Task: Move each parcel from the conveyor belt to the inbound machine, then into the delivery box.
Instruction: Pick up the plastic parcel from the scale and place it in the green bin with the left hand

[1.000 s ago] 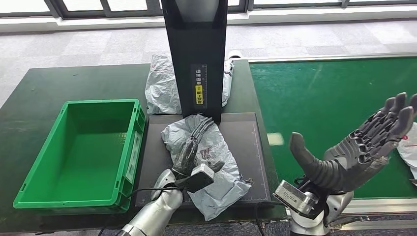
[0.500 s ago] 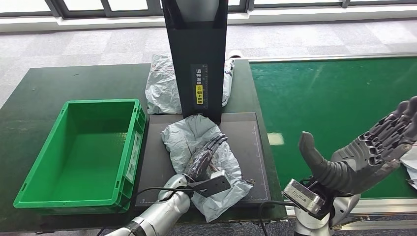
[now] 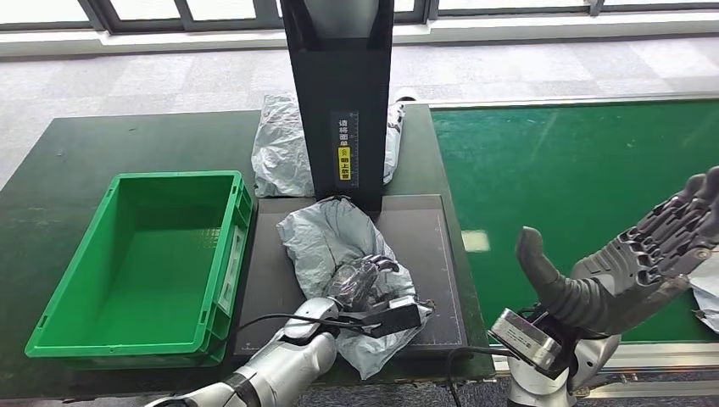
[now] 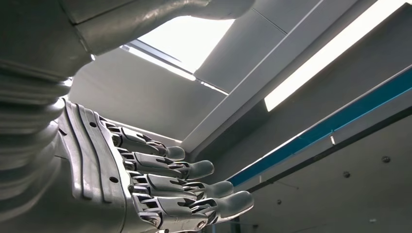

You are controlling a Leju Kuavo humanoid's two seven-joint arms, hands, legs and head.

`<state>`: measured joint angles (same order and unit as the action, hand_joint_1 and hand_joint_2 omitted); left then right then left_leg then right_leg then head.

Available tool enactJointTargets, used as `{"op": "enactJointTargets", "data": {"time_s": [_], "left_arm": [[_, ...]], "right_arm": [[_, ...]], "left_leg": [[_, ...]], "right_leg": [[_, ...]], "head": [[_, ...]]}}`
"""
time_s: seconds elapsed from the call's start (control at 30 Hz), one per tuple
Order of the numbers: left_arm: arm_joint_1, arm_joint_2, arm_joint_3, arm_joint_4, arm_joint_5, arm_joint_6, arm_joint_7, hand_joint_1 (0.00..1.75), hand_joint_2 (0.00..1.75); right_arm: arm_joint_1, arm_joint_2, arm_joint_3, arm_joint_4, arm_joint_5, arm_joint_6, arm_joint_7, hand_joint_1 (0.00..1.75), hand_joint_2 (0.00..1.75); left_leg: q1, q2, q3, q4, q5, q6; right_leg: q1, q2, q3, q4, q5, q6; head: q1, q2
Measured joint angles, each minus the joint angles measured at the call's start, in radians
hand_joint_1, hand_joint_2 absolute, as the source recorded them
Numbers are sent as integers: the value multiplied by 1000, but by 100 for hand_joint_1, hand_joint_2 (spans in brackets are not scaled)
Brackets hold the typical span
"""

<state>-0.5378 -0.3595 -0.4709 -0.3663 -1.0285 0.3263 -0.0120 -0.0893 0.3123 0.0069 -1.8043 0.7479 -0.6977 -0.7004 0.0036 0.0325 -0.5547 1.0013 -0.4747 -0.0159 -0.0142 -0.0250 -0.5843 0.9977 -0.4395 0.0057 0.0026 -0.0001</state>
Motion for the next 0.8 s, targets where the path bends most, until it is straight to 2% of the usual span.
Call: {"op": "enactJointTargets", "data": {"time_s": [0.07, 0.17, 0.6, 0.67, 0.73, 0.8], "left_arm": [[-13, 2, -20, 4, -46, -27, 72, 175, 175], [-26, 6, -45, 6, -89, -53, 136, 175, 175], [-39, 14, -84, 6, -175, -55, 215, 175, 175], [-37, 15, -89, 2, -231, 14, 250, 175, 175], [-26, 23, -97, -16, -333, 151, 314, 175, 175], [-9, 52, -104, -96, -446, 284, 405, 175, 175]], "right_arm": [[-1, 0, 0, 4, -5, 0, 0, 0, 175], [-1, 0, 0, 10, -8, 0, 0, 0, 175], [-3, 0, 0, 25, -11, 0, 0, 0, 175], [-2, 0, 0, 25, -8, 0, 0, 0, 175], [-1, 0, 0, 24, 0, 0, 0, 0, 175], [1, 0, 0, 25, 7, 0, 0, 0, 175]], "left_leg": [[0, 0, 1, 0, -2, 1], [0, 1, 3, -1, -3, 1], [0, 1, 8, -1, -2, 0], [0, 1, 8, -1, -2, 0], [0, 1, 7, -1, -1, -1], [0, 1, 6, -1, 4, -2]], "right_leg": [[0, 0, 3, 0, -1, 0], [0, 0, 6, 0, -2, 0], [0, 0, 10, 0, -2, 0], [0, 0, 9, 0, -2, 0], [0, 1, 7, 0, -1, -1], [0, 1, 1, 1, 2, -2]], "head": [[0, 0], [0, 0], [0, 0], [0, 0], [0, 0], [0, 0]]}}
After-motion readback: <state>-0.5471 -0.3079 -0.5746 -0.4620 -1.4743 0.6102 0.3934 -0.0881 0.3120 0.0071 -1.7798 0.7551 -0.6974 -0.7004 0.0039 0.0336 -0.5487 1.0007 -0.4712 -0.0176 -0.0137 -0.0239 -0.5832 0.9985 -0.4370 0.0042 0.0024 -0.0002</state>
